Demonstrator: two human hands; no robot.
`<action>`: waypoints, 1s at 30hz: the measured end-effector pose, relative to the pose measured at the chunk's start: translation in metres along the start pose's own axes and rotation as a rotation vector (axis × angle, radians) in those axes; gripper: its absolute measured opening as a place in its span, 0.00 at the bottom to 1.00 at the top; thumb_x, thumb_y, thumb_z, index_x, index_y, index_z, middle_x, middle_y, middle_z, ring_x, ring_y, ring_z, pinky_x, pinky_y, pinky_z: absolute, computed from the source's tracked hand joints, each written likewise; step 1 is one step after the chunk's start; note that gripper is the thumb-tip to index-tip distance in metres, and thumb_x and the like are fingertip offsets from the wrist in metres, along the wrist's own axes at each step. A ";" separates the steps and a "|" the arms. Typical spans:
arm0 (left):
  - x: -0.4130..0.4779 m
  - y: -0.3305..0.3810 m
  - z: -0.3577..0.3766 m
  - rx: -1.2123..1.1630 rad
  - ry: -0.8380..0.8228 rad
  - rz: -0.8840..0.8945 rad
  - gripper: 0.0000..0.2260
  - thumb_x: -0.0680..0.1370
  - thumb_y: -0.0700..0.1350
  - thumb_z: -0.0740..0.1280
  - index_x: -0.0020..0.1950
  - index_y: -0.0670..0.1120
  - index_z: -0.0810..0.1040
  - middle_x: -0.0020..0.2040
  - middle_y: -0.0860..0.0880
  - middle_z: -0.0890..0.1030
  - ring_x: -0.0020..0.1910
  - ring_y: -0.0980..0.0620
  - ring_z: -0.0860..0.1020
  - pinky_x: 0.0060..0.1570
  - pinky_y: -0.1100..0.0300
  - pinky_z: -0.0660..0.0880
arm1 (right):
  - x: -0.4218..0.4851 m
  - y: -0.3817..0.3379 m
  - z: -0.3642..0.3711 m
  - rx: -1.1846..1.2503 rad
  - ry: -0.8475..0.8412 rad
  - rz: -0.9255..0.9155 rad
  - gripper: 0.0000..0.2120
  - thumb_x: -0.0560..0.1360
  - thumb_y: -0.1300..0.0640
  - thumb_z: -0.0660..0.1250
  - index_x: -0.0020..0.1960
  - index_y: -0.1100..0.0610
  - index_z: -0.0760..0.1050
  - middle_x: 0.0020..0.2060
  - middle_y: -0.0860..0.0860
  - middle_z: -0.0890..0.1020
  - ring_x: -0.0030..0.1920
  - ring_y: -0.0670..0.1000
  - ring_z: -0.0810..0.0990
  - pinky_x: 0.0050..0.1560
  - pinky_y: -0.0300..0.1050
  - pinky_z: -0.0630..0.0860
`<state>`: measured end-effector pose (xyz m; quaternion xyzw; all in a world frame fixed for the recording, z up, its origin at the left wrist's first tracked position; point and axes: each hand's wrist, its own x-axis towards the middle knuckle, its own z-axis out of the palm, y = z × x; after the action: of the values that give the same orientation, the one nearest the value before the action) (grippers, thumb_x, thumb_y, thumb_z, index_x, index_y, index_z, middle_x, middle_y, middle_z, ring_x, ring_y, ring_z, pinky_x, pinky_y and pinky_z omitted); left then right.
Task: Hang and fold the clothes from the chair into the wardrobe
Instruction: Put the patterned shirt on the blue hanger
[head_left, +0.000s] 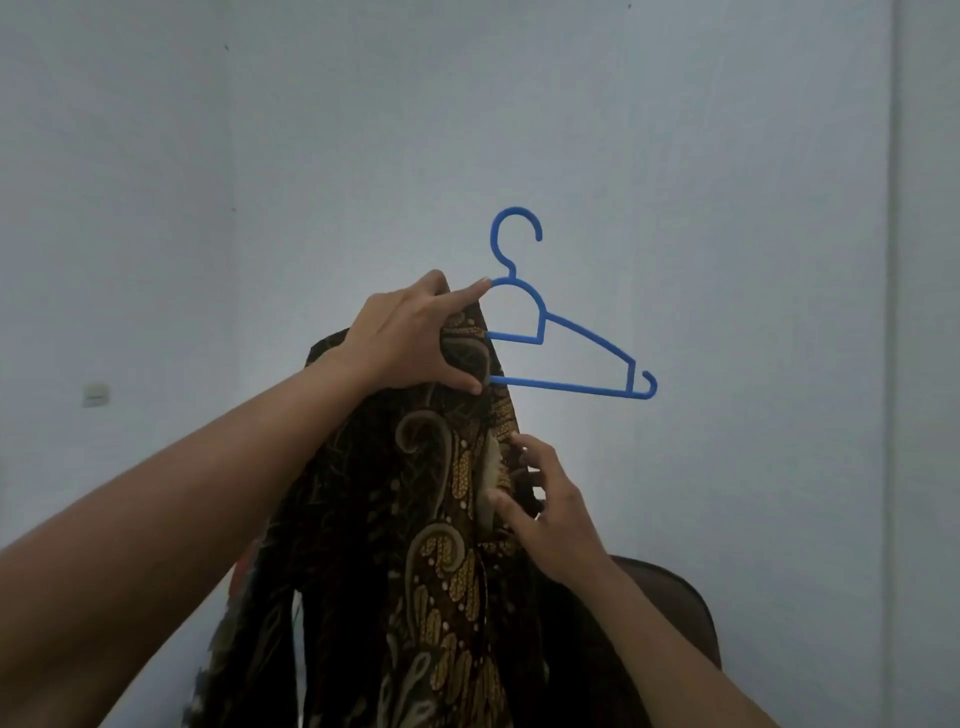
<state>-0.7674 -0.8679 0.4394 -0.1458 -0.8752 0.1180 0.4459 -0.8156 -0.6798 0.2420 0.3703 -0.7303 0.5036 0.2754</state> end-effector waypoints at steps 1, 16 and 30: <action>-0.002 -0.004 -0.006 -0.006 0.008 -0.013 0.51 0.62 0.72 0.73 0.79 0.58 0.58 0.58 0.49 0.73 0.48 0.49 0.75 0.40 0.58 0.66 | 0.000 -0.005 0.002 0.039 0.010 0.013 0.25 0.76 0.52 0.72 0.67 0.38 0.65 0.57 0.37 0.77 0.58 0.39 0.78 0.55 0.32 0.77; -0.062 -0.059 -0.030 -0.297 0.043 -0.209 0.51 0.54 0.77 0.68 0.76 0.65 0.62 0.54 0.55 0.75 0.54 0.52 0.76 0.54 0.49 0.77 | 0.042 -0.086 -0.076 0.595 0.480 0.283 0.20 0.77 0.62 0.71 0.65 0.50 0.69 0.42 0.50 0.87 0.47 0.48 0.86 0.50 0.46 0.83; -0.081 -0.076 -0.014 -0.529 0.151 -0.151 0.50 0.55 0.71 0.76 0.75 0.58 0.68 0.64 0.55 0.79 0.62 0.55 0.78 0.63 0.47 0.75 | 0.066 -0.086 -0.102 0.276 0.386 0.197 0.14 0.78 0.65 0.68 0.61 0.57 0.81 0.49 0.47 0.85 0.48 0.44 0.84 0.54 0.42 0.82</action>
<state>-0.7218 -0.9665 0.4121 -0.2000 -0.8483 -0.1591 0.4637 -0.7802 -0.6199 0.3733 0.2285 -0.6212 0.6842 0.3060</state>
